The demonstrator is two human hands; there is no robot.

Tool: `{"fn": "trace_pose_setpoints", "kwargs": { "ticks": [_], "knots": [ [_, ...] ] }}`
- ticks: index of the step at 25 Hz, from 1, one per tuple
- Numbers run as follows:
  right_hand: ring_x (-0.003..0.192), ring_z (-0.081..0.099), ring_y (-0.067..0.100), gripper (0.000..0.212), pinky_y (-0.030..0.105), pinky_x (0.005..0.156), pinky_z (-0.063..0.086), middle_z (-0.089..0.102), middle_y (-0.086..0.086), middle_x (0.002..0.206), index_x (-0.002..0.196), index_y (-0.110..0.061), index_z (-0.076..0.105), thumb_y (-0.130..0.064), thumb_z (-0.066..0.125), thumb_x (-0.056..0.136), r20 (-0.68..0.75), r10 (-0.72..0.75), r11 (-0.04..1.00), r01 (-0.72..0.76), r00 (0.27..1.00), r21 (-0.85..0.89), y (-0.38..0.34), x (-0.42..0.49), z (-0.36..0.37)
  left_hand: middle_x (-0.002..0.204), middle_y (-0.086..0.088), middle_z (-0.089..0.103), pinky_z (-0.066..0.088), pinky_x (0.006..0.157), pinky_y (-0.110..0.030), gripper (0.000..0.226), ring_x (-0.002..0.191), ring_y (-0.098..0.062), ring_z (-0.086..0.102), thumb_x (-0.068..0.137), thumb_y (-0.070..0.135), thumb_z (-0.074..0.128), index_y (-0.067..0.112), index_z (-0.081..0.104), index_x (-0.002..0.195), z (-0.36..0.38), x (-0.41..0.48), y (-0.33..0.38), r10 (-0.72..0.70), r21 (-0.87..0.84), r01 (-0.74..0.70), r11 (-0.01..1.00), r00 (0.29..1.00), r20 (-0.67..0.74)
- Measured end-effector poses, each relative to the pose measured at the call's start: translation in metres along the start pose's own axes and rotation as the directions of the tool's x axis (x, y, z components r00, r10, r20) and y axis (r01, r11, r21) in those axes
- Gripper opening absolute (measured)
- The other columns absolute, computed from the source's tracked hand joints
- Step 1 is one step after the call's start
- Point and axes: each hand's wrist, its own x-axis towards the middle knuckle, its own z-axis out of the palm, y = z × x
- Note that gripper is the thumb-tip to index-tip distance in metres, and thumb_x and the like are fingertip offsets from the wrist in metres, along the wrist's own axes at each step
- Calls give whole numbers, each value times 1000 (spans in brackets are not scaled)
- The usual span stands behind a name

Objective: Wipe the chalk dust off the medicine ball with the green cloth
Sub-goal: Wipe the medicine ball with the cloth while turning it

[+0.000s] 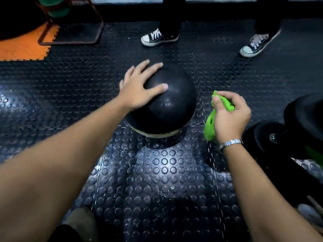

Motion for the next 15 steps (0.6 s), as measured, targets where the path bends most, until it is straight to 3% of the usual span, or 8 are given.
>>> {"fn": "trace_pose_setpoints", "kwargs": {
  "ticks": [4, 9, 13, 15],
  "knots": [
    [93, 68, 13, 13, 42, 94, 53, 74, -7, 94, 83, -32, 75, -20, 73, 79, 51, 131, 989, -135, 990, 67, -22, -28, -21, 174, 13, 16, 9, 122, -74, 81, 161, -35, 4, 81, 83, 55, 60, 33, 155, 30, -96, 13, 110, 116, -99, 988, 990, -85],
    [93, 68, 10, 12, 43, 94, 53, 74, -9, 94, 86, -31, 76, -21, 76, 79, 183, 138, 989, -145, 973, 24, -44, -78, -53, 170, -7, 28, 18, 117, -82, 77, 159, -50, 9, 89, 55, 76, 40, 44, 157, 79, -208, 22, 230, 281, -164, 946, 948, -220],
    [90, 65, 6, 16, 37, 90, 52, 70, -11, 93, 90, -29, 76, -15, 77, 83, 275, -48, 994, 73, 960, -83, -60, -113, -72, 163, -14, 41, 24, 115, -80, 68, 154, -55, 23, 85, 40, 78, 30, 58, 150, 89, -289, 17, 321, 395, -227, 890, 928, -190],
    [86, 64, 10, 20, 33, 82, 54, 66, -13, 95, 100, -29, 76, -16, 75, 85, 416, -225, 946, 299, 881, -123, -70, -133, -76, 163, -8, 46, 26, 116, -77, 63, 153, -52, 29, 85, 37, 77, 26, 64, 145, 82, -323, 10, 375, 394, -301, 869, 919, -124]
  ]
}}
